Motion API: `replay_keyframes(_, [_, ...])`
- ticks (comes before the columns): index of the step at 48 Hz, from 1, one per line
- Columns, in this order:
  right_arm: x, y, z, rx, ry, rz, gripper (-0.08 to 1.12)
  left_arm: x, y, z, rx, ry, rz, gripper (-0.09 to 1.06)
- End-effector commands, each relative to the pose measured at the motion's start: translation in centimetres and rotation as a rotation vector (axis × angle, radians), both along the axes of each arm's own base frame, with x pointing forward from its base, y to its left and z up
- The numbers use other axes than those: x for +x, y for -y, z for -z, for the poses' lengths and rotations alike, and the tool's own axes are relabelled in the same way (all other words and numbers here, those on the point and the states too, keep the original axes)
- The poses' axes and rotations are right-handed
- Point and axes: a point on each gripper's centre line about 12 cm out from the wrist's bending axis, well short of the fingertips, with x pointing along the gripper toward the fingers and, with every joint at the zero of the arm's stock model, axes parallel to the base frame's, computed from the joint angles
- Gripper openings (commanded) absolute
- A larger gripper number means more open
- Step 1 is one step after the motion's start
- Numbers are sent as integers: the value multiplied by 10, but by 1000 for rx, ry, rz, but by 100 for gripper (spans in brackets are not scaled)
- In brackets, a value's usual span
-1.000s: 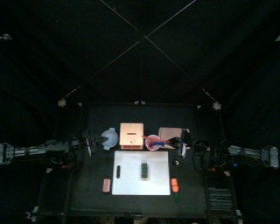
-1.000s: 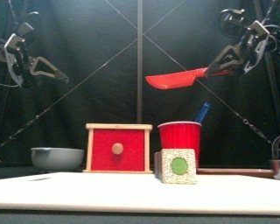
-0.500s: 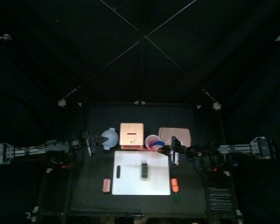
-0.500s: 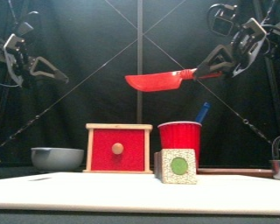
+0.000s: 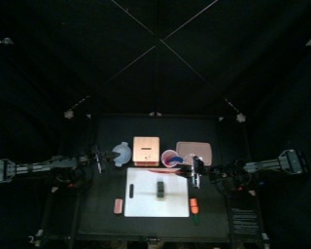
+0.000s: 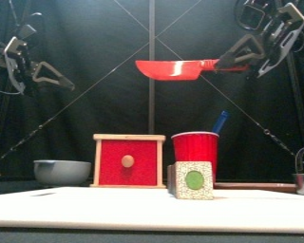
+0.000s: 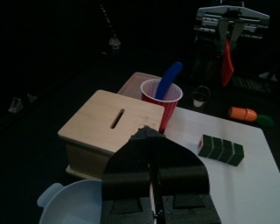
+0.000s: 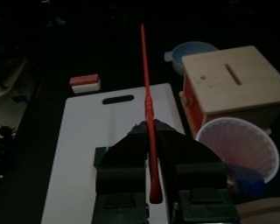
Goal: Place sushi on board then cut the sushi with the knife then place the pieces on the plate
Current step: Grasp knife edge with left hand
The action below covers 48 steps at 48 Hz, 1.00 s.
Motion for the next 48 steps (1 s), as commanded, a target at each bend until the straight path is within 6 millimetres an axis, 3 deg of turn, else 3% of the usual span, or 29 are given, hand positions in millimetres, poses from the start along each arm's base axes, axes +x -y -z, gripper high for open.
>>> replay_keyframes(1, [-4,0,3,25,18,25,31,3,1,-4,5,11,8,-2])
replay_keyframes(15, [-14,8,16,51,11,105,31,4,5,-3,12,5,31,-2])
replay_keyframes(28, [-10,-4,10,41,-1,77,31,5,10,-4,43,-3,67,-2])
replay_keyframes(48, [-11,-3,12,41,-50,120,31,7,11,-5,45,0,74,-2])
